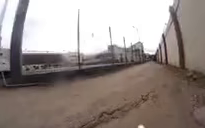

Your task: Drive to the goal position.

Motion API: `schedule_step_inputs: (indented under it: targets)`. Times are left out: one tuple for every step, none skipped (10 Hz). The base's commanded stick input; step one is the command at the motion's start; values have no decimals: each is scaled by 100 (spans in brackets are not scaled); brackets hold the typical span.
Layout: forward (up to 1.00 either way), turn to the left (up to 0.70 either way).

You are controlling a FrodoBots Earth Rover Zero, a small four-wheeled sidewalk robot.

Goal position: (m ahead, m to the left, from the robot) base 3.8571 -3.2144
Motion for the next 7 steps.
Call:
schedule_step_inputs:
  targets:
    - [30, -60]
    - [30, -60]
    - [30, -27]
    - [30, 0]
    - [30, 0]
    - [30, 0]
    - [30, 0]
